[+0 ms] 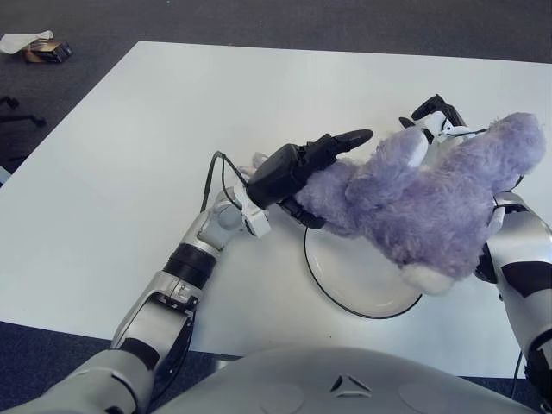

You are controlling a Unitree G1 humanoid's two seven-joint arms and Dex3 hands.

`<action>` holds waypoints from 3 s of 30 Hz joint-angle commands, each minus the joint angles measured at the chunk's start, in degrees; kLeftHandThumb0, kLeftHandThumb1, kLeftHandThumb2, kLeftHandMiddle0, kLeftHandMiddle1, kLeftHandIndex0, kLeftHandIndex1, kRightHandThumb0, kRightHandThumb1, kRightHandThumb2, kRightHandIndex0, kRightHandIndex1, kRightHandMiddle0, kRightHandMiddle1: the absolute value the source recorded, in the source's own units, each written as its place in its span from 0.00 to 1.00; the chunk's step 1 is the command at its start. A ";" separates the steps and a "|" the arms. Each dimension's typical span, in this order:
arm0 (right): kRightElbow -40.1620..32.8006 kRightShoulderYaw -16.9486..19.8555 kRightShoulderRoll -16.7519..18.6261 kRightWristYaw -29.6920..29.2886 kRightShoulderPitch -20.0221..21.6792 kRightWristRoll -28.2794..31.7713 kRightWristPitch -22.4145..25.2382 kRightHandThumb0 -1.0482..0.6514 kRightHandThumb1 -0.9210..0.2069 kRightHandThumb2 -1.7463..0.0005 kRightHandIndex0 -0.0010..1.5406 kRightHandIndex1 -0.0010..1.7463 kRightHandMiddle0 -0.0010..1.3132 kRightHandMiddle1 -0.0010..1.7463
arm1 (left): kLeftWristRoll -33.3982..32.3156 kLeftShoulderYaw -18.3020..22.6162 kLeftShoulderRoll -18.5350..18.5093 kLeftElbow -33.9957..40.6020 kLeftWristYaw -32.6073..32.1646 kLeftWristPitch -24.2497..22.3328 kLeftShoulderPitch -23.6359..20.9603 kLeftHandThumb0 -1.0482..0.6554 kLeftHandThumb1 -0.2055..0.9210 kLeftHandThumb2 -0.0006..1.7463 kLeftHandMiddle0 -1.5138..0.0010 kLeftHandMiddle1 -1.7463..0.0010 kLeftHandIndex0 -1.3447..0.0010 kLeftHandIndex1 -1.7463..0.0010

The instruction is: Put the doll into the plate.

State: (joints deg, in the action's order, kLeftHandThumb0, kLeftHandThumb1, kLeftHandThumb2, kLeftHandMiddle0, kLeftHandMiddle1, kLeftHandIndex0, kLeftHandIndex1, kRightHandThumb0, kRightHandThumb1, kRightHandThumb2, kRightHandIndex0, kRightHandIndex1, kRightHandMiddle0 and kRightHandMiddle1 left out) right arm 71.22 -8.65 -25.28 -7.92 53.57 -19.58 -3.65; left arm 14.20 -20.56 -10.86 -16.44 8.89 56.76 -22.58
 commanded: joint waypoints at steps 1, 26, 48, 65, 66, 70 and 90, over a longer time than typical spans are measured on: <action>1.71 0.39 0.80 0.91 -0.81 0.45 1.99 0.61 0.00 0.67 0.07 1.00 0.07 1.00 | -5.85 -1.17 -0.77 0.80 3.72 -1.54 0.03 0.02 1.00 0.52 0.61 0.07 1.00 0.90; 1.89 0.98 0.80 -0.75 -1.38 0.52 0.76 0.61 0.00 0.68 0.07 1.00 0.07 1.00 | -22.38 0.02 -2.05 4.49 17.29 -6.06 1.98 0.01 1.00 0.46 0.96 0.65 1.00 0.68; 3.33 2.31 0.87 -0.48 -1.23 1.19 -1.24 0.61 0.11 0.58 0.12 1.00 0.12 1.00 | -38.36 3.38 4.63 4.90 26.31 -17.13 1.04 0.09 1.00 0.62 1.00 0.77 1.00 0.83; 3.46 0.33 -0.73 0.54 -1.78 -0.81 -1.35 0.61 0.00 0.67 0.07 1.00 0.07 1.00 | -51.95 13.43 4.98 21.51 23.03 -42.96 5.24 0.10 1.00 0.54 0.98 0.82 1.00 0.83; 3.45 0.30 -0.83 0.61 -1.70 -0.78 -1.24 0.61 0.00 0.67 0.07 1.00 0.07 1.00 | -51.65 13.84 5.42 21.80 22.95 -42.73 5.33 0.11 1.00 0.53 0.98 0.82 1.00 0.83; 3.46 0.36 -1.55 1.06 -1.29 -0.57 -0.90 0.61 0.00 0.67 0.07 1.00 0.07 1.00 | -48.54 15.65 6.20 22.35 22.52 -40.79 6.51 0.14 1.00 0.48 0.97 0.81 1.00 0.78; 1.20 4.77 -5.70 2.12 -0.31 2.91 0.97 0.61 0.00 0.71 0.20 0.90 0.02 1.00 | -42.24 32.82 5.65 3.94 17.03 -31.59 -2.04 0.02 1.00 0.45 0.92 0.69 1.00 0.59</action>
State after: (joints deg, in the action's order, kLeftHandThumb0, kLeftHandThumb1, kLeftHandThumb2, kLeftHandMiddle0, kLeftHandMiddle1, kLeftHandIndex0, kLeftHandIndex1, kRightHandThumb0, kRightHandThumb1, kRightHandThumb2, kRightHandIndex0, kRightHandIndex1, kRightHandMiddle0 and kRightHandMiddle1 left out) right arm 73.07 -4.99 -30.06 -6.44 53.72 -17.97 -3.16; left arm -29.70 10.57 -5.67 -10.78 27.57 22.08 -23.68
